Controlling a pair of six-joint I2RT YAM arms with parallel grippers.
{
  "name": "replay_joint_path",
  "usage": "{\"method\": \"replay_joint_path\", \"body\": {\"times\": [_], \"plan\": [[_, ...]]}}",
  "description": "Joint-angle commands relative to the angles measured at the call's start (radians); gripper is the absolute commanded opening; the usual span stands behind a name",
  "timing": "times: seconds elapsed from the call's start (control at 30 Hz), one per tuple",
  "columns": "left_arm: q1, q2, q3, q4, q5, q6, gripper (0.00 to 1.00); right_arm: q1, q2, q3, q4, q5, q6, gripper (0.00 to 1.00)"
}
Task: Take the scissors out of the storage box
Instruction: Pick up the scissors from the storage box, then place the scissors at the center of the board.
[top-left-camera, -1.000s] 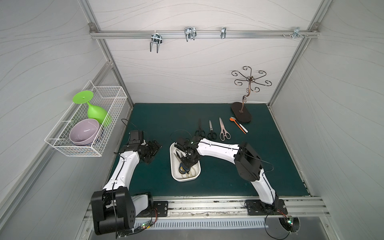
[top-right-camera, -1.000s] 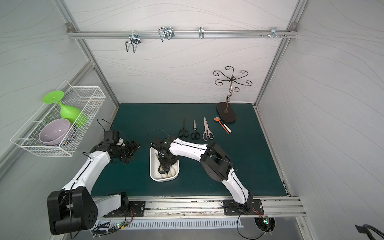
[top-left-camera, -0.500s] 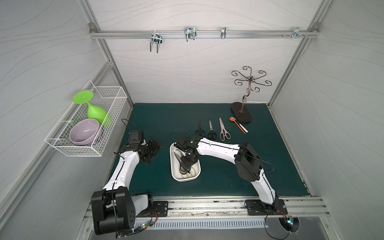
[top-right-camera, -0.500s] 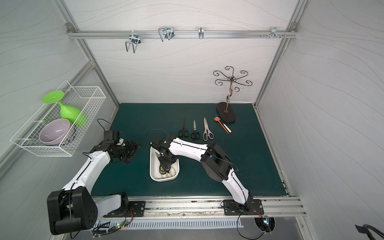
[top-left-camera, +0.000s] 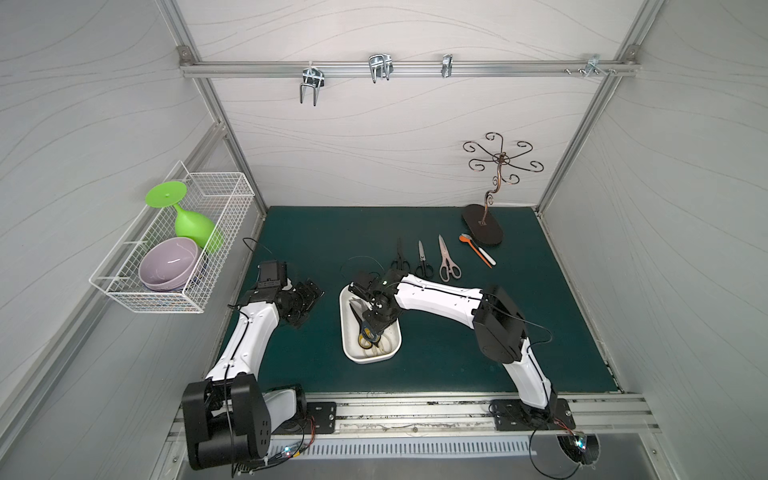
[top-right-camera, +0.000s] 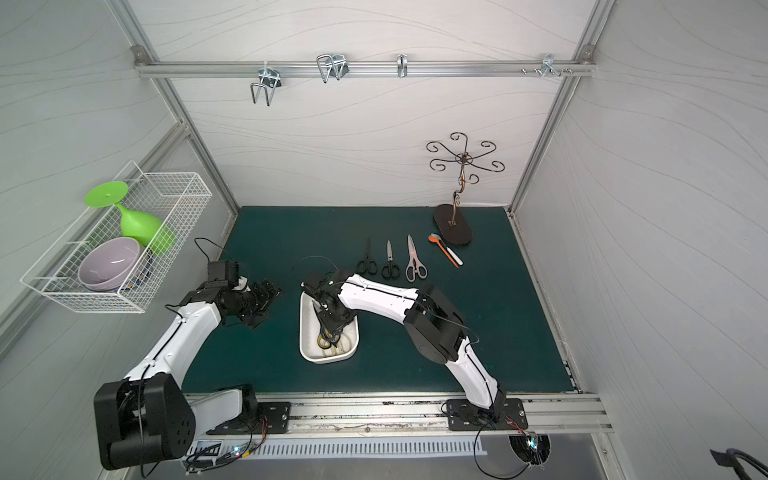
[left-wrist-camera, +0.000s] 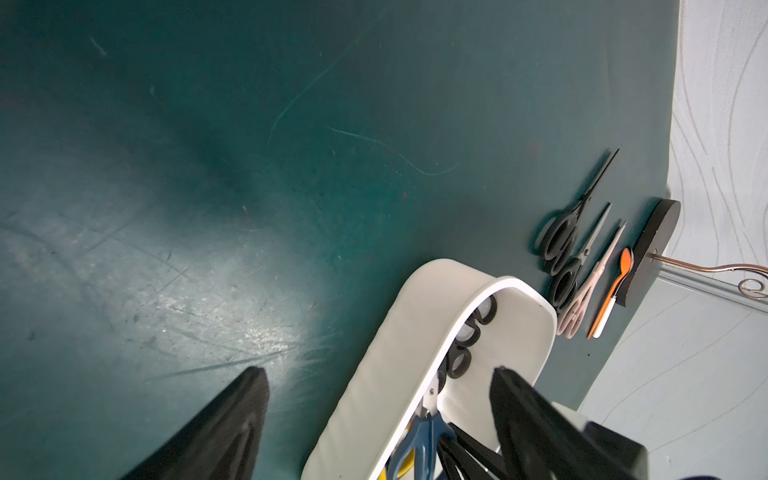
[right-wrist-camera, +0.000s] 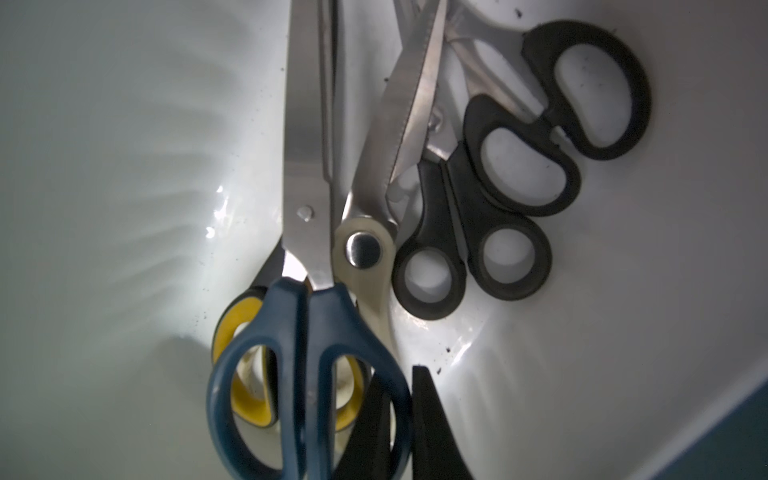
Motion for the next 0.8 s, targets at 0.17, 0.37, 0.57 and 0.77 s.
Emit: {"method": "replay_joint_path", "body": {"times": [0.17,0.37,0.57,0.77], "plan": [[0.009,0.009,0.073,0.023,-0.001,-0.001,0.88,-0.02,-0.117,0.019,-0.03,0.012,-0.002,0.0],[0.012,0.026,0.113,0.027,0.004,0.008,0.88,-0.046,-0.225,-0.035,-0.013,0.027,0.012,0.0],[0.001,0.045,0.124,0.059,0.083,0.018,0.87,-0.14,-0.346,-0.128,0.001,0.025,0.011,0.0],[-0.144,0.064,0.217,-0.035,-0.019,0.127,0.87,-0.298,-0.432,-0.267,0.033,-0.004,-0.011,0.0]]}}
